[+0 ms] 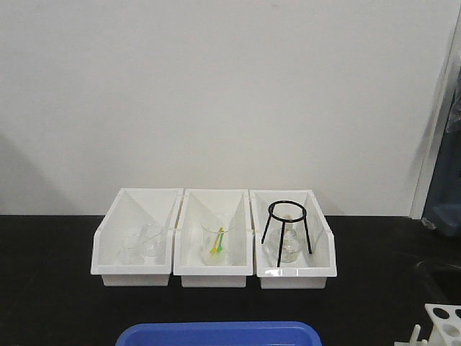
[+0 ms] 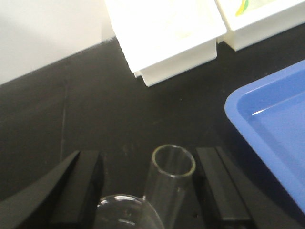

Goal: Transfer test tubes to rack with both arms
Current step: 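Close the left gripper on the test tube and lift it out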

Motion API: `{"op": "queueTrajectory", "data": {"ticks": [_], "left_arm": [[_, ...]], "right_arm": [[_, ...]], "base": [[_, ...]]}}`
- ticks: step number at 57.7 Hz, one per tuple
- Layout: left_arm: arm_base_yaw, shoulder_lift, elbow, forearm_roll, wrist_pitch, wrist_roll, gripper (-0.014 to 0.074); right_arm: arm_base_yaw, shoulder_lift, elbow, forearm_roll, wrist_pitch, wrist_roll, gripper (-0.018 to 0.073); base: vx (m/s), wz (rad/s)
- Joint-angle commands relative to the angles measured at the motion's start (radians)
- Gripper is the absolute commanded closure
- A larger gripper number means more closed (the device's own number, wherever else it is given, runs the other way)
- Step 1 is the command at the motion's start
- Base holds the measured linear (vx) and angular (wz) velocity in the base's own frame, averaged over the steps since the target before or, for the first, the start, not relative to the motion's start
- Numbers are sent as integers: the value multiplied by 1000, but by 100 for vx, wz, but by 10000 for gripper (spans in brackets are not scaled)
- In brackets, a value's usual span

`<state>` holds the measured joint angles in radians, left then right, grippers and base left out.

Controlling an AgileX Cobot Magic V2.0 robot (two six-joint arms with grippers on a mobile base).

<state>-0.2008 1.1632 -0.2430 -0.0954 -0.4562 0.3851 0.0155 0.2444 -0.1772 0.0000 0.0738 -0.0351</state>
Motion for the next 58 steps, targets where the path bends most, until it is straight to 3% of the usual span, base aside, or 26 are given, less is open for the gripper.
{"op": "queueTrajectory", "data": {"ticks": [1,9,28,43,58], "left_arm": [[-6,28,-34,-1,-123,-21,66],[-6,59,-34,7,-182,-18,69],[-6,71,-34,14,-186,-19,100],[-6,71,-34,14,-171,-20,260],[-6,66,-34,14,-173,-20,493]], "right_arm": [[-6,14,-35,0,-80,2,127],[-6,14,-35,0,-80,2,127],[-6,14,-35,0,-80,2,127],[-6,14,-35,0,-81,2,127],[-6,14,-35,0,-81,-1,127]], "base": [[0,0],[0,0],[0,0],[0,0],[0,0]]}}
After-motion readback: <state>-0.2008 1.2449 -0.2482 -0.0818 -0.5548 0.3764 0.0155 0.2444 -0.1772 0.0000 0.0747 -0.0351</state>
